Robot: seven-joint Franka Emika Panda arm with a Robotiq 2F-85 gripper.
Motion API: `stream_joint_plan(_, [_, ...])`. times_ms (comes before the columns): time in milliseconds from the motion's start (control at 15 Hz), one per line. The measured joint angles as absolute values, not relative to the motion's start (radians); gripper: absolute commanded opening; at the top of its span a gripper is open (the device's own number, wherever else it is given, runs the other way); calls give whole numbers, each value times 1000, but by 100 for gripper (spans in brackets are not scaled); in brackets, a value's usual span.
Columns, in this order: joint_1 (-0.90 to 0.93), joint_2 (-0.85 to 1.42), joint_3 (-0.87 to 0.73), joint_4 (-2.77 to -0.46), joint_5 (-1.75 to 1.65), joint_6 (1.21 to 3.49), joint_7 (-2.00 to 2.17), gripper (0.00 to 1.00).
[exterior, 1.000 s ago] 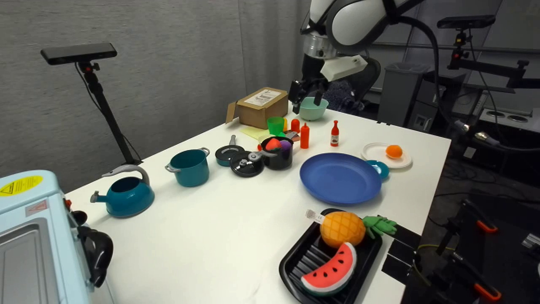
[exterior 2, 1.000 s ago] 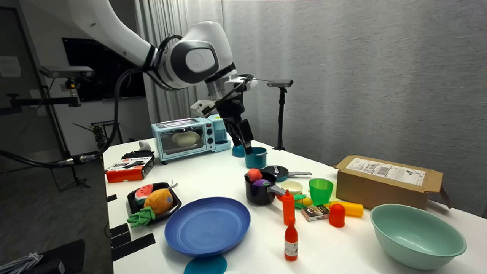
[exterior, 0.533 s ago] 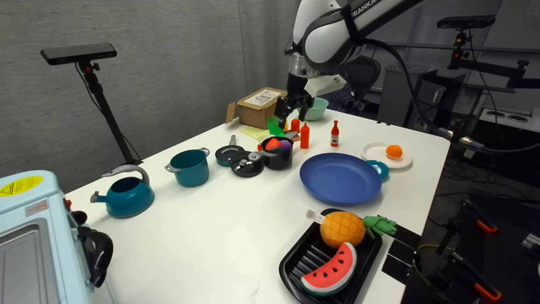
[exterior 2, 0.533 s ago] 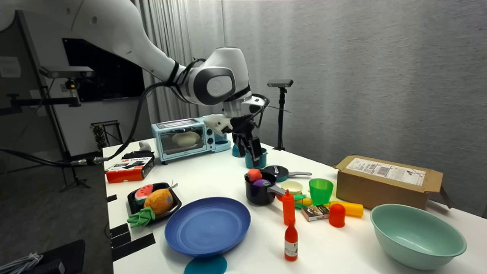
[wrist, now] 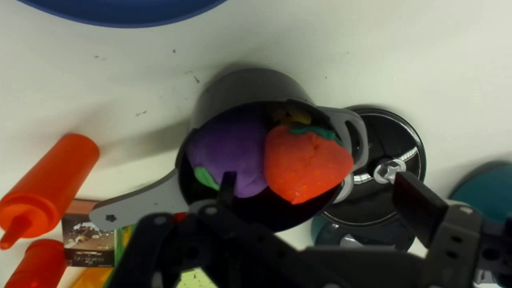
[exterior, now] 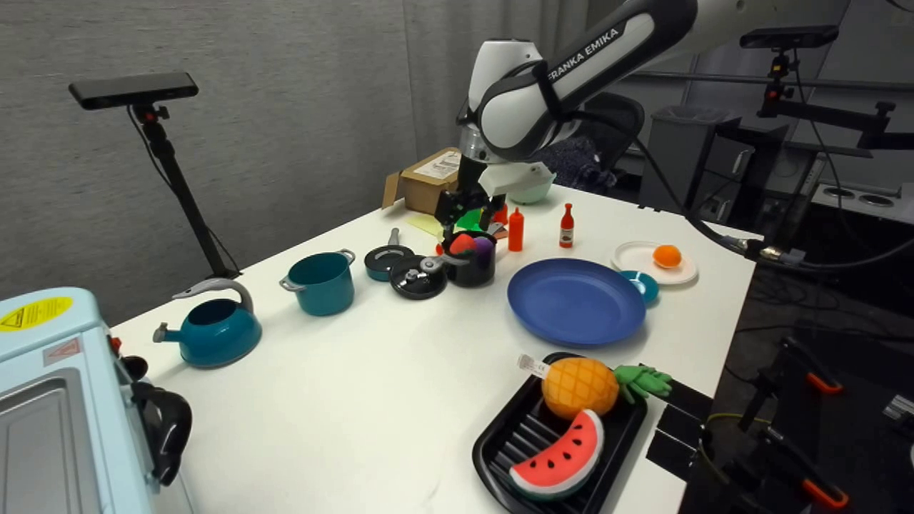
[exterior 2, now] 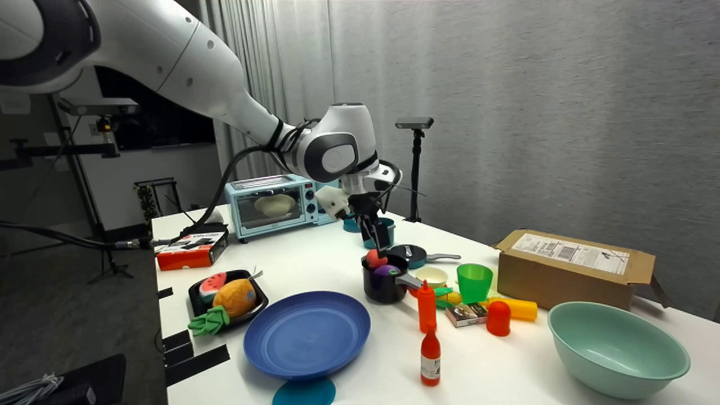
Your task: Put the strawberry, the eggplant, the pineapple, the watermelon and the orange plush toys on the blue plate
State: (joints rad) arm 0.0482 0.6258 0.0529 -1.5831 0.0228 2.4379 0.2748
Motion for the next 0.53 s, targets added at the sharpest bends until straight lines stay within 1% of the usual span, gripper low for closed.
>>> stream_joint_plan(67, [55, 639, 50, -1569, 23, 2439, 282, 69])
stream_joint_plan(267, [77, 670, 29, -1548, 20, 2437, 284, 43])
stream_joint_plan(533, [87, 686, -1, -1547, 17, 2437, 284, 14])
